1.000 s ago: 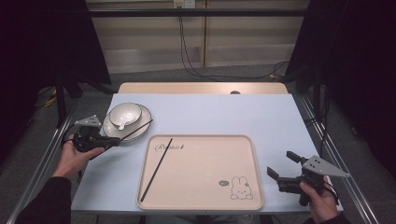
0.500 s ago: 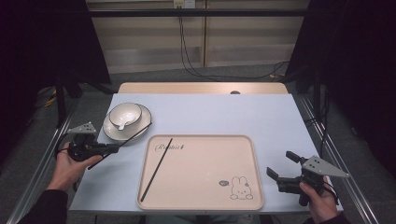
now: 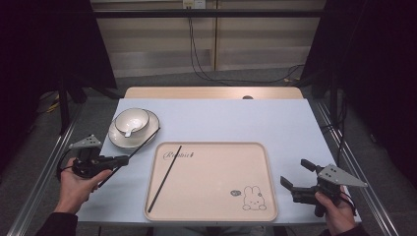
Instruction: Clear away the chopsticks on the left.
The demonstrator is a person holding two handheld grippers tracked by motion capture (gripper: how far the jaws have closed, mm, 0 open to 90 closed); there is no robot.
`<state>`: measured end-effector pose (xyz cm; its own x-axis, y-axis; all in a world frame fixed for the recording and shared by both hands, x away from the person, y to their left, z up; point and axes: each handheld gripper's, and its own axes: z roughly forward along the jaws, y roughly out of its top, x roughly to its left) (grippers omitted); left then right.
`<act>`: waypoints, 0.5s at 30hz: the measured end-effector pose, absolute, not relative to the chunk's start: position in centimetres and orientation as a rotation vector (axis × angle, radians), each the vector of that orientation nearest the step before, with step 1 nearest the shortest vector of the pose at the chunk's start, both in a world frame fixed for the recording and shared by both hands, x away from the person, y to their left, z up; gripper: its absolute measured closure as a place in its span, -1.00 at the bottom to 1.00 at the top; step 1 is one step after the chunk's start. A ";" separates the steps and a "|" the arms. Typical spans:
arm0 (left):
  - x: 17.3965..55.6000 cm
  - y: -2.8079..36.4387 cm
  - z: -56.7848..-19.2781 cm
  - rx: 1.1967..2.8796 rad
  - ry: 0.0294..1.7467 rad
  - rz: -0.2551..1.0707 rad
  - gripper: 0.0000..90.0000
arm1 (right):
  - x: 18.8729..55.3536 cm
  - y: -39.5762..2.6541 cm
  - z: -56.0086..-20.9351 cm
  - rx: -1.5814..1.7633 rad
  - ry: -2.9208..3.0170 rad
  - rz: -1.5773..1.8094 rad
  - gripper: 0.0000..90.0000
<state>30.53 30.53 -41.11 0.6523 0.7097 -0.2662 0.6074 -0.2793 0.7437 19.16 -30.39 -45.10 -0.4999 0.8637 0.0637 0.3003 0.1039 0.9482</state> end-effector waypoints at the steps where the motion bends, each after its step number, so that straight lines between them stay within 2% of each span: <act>1: 30.4 30.3 -41.1 1.983 1.029 0.143 0.92 | 19.2 -30.4 -45.1 1.132 1.864 1.403 -0.92; 15: 27.8 26.9 -41.7 1.920 1.158 0.140 0.92 | 19.2 -30.4 -45.1 1.129 1.868 1.397 -0.92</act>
<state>27.85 26.87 -41.74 0.5617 0.7647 -0.3158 0.6678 -0.1936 0.7188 19.17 -30.39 -45.09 -0.5008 0.8636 0.0582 0.2998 0.1100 0.9477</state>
